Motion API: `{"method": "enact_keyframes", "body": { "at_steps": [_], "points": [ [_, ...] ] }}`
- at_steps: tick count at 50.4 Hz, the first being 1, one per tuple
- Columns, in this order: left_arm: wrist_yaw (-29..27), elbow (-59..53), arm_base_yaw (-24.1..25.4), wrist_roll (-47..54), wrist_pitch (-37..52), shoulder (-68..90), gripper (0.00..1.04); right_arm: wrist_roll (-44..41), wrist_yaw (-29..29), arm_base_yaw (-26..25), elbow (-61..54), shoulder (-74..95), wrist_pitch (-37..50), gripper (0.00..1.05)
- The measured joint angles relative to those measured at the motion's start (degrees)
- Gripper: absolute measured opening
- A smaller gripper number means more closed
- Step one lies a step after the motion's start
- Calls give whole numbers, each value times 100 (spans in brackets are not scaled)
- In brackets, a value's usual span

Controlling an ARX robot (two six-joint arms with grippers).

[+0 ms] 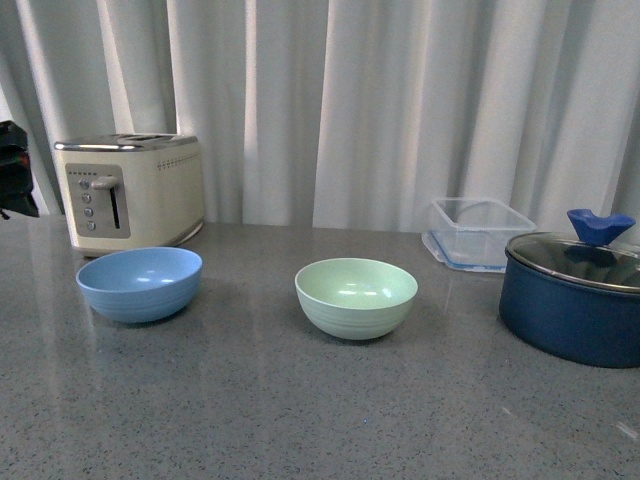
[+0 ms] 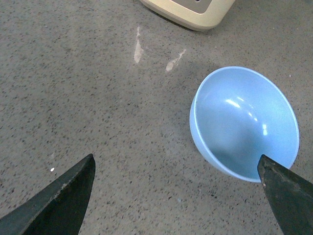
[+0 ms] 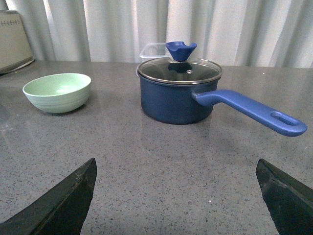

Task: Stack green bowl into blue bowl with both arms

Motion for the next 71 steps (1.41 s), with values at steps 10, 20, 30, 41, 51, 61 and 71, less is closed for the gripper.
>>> {"method": "enact_keyframes", "body": {
  "at_steps": [10,20,30,41,51,61,71],
  "points": [
    [-372,846,-181,33,-197,942,98,0,-2,0,0,0,0,95],
    [-525,1410,-282,35,-369,1552,98,0,-2,0,0,0,0,95],
    [-605,2009,-409,26,-535,2166,98,0,-2,0,0,0,0,95],
    [-802,2551,-516,127,-632,2758,98,0,0,0,0,0,0,95],
    [-1126,2712,-592,356,-640,2924,76,0,-2,0,0,0,0,95],
    [-1255,2717,-658,522,-669,2924,44,0,0,0,0,0,0,95],
    [-1285,2712,-739,601,-702,2911,8,0,-2,0,0,0,0,95]
  ]
}}
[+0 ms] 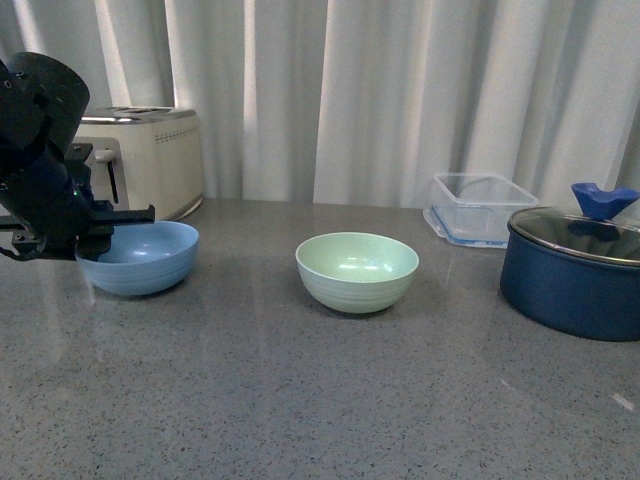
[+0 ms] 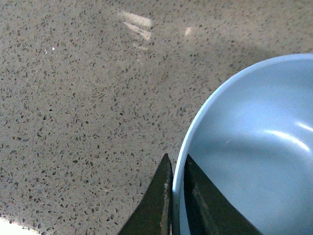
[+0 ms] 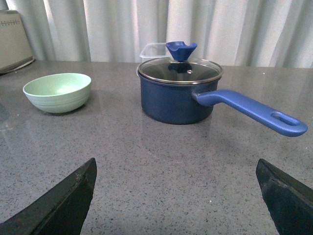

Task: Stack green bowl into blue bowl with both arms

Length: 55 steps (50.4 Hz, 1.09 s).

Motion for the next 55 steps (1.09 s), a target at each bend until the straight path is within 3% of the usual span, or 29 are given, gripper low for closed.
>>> {"method": "enact_keyframes", "body": {
  "at_steps": [2,55],
  "points": [
    [33,0,-24,-24,0,-55,4,0,2,0,0,0,0,95],
    [140,-223,-894,-382,44,-409,4,0,0,0,0,0,0,95]
  ]
}}
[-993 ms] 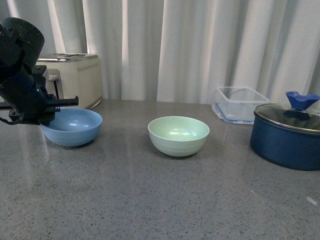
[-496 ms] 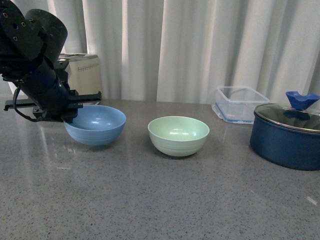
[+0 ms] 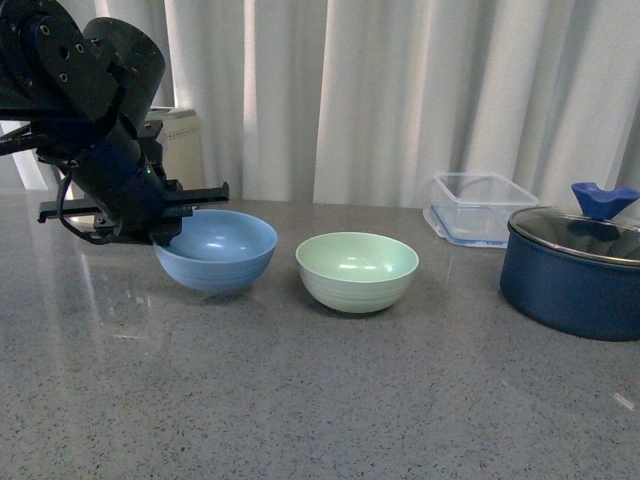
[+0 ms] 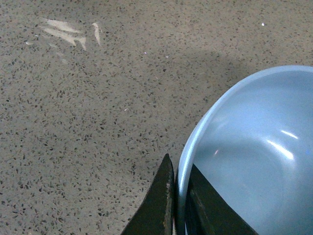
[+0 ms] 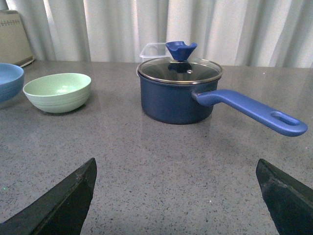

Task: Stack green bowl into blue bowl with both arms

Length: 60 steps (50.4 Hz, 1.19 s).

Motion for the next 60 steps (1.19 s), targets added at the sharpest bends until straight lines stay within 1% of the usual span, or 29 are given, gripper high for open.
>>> {"method": "enact_keyframes", "body": {
  "at_steps": [14,52,53,54,60],
  "points": [
    [-20,83,-111,-26,0,94,4,0,2,-2,0,0,0,95],
    [52,70,-186,-103,190,280,4,0,0,0,0,0,0,95],
    [105,55,-186,-107,229,280,4,0,0,0,0,0,0,95],
    [138,39,-186,-111,264,280,7,0,0,0,0,0,0,95],
    [293,-136,-160,-105,479,173,30,0,0,0,0,0,0,95]
  ]
}}
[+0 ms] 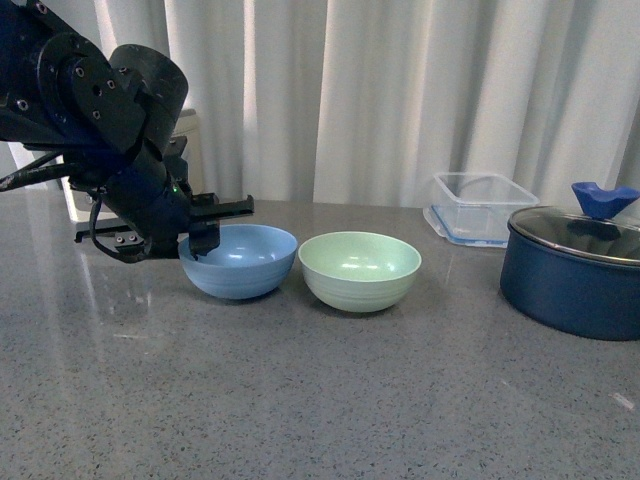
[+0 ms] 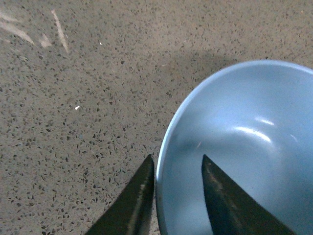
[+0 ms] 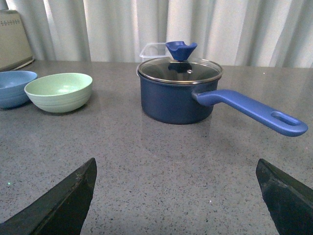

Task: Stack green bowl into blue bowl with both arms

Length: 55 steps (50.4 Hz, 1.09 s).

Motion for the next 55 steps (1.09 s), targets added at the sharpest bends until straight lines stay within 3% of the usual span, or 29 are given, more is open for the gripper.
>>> {"method": "enact_keyframes", "body": {
  "at_steps": [6,16,21,29,42,50,55],
  "points": [
    [-81,-367,46,103,389,-433,54,0,2,0,0,0,0,95],
    [-212,-1058,144,426,992,-1377,82,0,2,0,0,0,0,95],
    [-372,-1915,170,822,1593,-2155,100,0,0,0,0,0,0,95],
    [-334,-3633,87,1147,2197,-3427,98,0,0,-2,0,0,0,95],
    [-295,-3727,66,1250,2258,-3458,98,0,0,0,0,0,0,95],
    [116,-5215,177,1333,4981,-3853,70,-2,0,0,0,0,0,95],
    [208,-6216,286,1353,5700,-4406,49,0,2,0,0,0,0,95]
  ]
}}
